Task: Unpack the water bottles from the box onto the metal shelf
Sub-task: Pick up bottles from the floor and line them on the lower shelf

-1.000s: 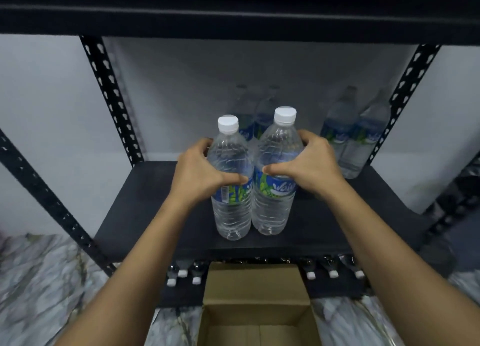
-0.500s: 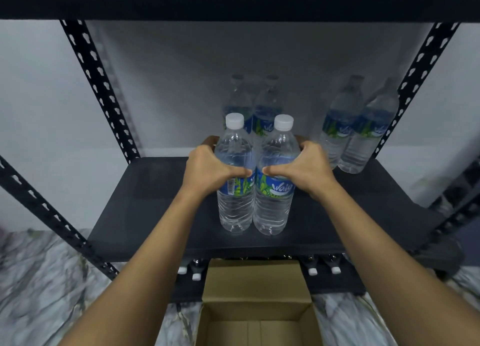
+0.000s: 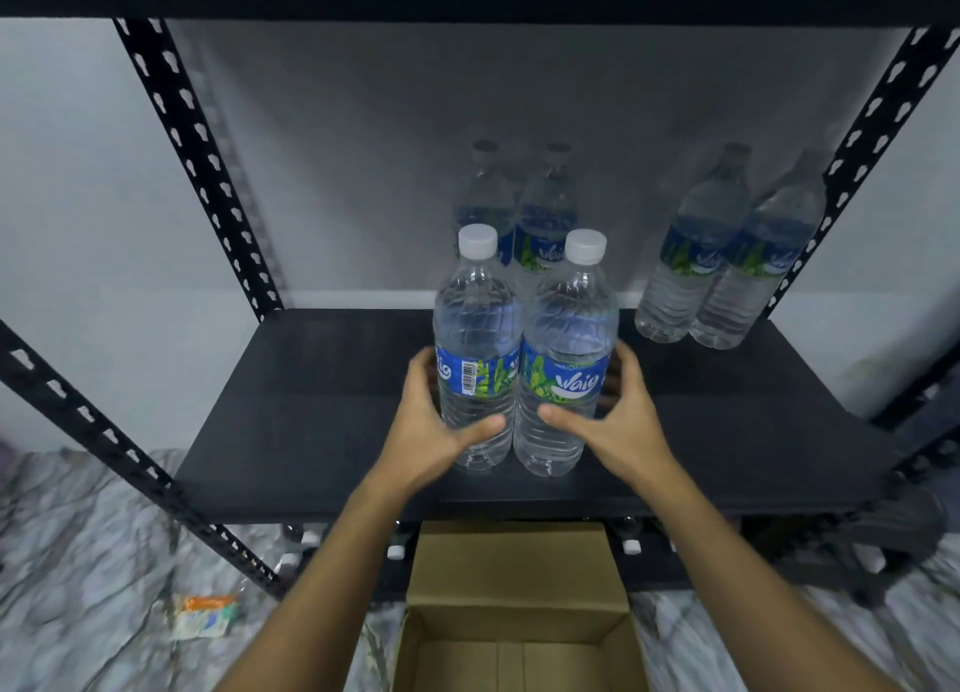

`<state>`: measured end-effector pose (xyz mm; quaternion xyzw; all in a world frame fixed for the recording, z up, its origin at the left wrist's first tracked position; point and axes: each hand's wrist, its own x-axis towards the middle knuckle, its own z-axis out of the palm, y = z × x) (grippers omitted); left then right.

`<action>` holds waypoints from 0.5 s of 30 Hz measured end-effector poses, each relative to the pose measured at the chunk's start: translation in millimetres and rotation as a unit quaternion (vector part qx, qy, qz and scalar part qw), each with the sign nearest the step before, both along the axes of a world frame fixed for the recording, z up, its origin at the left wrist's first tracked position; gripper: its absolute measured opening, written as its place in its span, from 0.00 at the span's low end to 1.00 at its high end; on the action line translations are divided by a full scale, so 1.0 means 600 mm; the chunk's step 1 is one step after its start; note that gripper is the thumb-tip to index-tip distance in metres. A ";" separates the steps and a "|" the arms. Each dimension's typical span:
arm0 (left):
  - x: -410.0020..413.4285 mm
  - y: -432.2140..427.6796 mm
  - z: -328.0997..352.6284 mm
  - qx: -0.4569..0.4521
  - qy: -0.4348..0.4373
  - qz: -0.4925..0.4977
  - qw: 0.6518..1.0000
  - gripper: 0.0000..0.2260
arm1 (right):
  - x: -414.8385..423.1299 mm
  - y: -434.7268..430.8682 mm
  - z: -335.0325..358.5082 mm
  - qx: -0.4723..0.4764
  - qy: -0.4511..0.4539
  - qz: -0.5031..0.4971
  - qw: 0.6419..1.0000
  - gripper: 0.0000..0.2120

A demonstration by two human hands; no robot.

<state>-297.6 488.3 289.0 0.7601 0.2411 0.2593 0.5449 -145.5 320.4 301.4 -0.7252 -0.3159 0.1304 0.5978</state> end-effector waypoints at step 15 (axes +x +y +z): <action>0.014 -0.011 -0.139 -0.016 0.048 0.084 0.995 0.40 | -0.004 -0.002 -0.151 -0.032 0.048 -0.006 0.998 0.45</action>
